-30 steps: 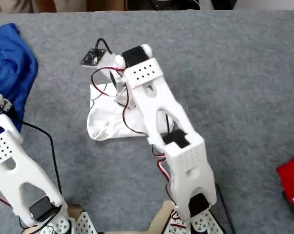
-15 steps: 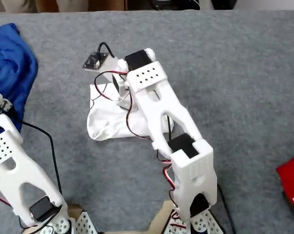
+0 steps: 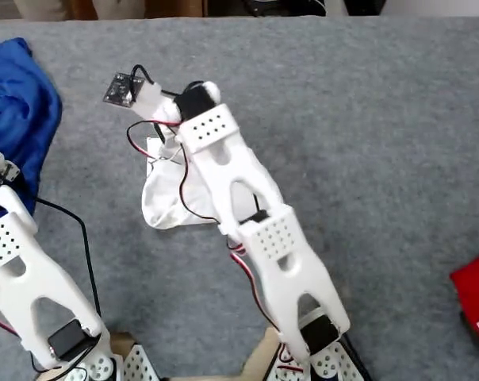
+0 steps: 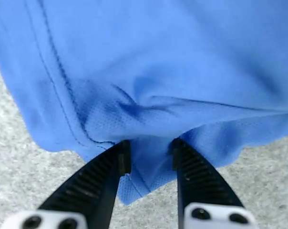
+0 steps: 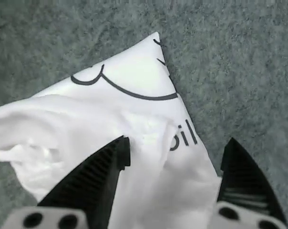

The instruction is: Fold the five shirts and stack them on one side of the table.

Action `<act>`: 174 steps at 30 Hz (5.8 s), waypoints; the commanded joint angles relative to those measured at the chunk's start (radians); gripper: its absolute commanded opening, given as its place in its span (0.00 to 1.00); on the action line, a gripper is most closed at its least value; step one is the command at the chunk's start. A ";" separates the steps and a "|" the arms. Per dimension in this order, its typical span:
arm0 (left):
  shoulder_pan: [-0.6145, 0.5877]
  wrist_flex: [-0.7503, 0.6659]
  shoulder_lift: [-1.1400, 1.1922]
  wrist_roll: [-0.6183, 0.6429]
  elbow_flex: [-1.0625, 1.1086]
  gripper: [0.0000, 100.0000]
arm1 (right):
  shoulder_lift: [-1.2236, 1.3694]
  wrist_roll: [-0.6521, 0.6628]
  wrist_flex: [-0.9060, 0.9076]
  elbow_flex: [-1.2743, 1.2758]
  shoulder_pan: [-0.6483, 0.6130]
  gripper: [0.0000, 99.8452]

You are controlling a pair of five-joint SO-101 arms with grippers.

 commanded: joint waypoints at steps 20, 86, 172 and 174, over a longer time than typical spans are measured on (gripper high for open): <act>0.052 0.005 0.004 -0.008 0.005 0.17 | 0.120 0.006 0.150 -0.377 0.047 0.08; 0.051 0.005 0.004 -0.008 0.006 0.17 | 0.196 0.035 0.091 -0.191 -0.015 0.17; 0.061 0.009 0.030 -0.040 -0.006 0.17 | -0.680 0.141 0.115 0.710 0.139 0.05; 0.078 0.009 0.030 -0.087 0.002 0.17 | -0.680 0.143 0.121 0.730 0.139 0.10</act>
